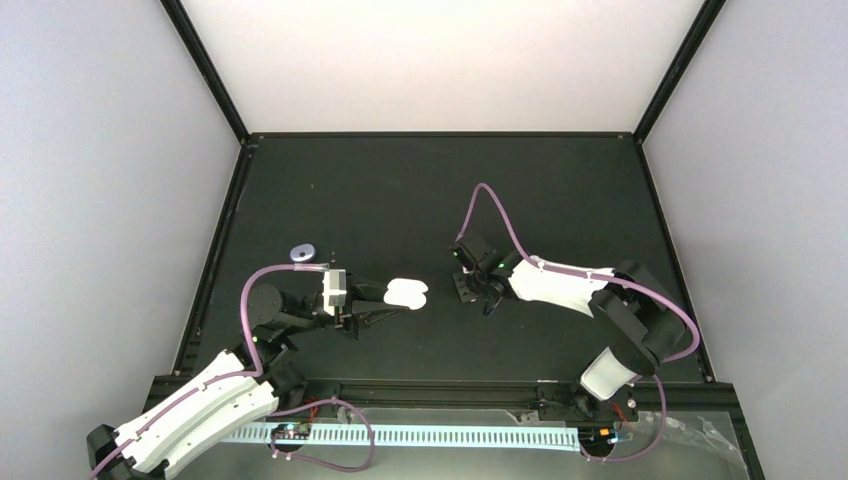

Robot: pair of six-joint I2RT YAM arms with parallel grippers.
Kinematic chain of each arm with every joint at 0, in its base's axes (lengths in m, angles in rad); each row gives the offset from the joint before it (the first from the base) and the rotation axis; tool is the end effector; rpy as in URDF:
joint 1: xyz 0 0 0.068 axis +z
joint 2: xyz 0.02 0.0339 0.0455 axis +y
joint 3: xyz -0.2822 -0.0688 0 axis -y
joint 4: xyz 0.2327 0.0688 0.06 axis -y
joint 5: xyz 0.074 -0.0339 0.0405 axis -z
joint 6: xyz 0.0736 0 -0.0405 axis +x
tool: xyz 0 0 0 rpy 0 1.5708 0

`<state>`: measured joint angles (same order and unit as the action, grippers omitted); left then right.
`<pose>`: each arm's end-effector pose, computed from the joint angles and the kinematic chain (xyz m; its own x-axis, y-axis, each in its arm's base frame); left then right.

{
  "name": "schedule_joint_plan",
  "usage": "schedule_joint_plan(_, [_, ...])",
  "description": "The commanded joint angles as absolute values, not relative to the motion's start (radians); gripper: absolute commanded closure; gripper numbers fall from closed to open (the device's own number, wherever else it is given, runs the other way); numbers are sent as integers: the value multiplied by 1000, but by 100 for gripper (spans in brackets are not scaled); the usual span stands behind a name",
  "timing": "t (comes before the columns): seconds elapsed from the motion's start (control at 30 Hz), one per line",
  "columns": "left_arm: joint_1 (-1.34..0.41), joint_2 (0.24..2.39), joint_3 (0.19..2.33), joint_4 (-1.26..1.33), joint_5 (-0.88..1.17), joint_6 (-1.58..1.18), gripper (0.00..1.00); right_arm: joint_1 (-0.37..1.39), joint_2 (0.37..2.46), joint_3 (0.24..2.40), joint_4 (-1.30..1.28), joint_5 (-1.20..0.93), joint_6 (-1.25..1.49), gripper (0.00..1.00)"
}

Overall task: Insert the wireless bluetooth earbuds into the charging case
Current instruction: Pick up the earbud from the center of the board, then place the earbud in the charging case.

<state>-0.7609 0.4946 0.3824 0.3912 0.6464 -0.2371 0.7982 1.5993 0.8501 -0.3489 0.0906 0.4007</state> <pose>0.0688 -0.1267 0.3176 -0.0339 -0.2266 -0.9734 0.9895 0.1292 -0.0646 0.2186 0.2147 0.1499 -0.8392 -0.3044 -0.4506 -0.3878 0.9159 0.1034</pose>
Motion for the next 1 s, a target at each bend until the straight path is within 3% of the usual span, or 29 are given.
schedule_joint_plan(0.0, [-768, 486, 405, 397, 634, -221, 98, 802, 1577, 839, -368, 132, 397, 86])
schedule_joint_plan(0.27, [-769, 485, 405, 398, 633, -220, 98, 803, 1559, 838, -383, 153, 390, 99])
schedule_joint_plan(0.5, [-769, 481, 405, 391, 631, -219, 98, 801, 1496, 846, -416, 175, 379, 99])
schedule_joint_plan(0.63, [-771, 470, 406, 376, 628, -209, 98, 803, 1308, 869, -479, 140, 330, 99])
schedule_joint_plan(0.8, [-776, 460, 408, 372, 624, -202, 98, 805, 1016, 948, -593, -53, 191, 99])
schedule_joint_plan(0.97, [-779, 472, 409, 410, 630, -213, 98, 819, 846, 1152, -776, -259, 7, 99])
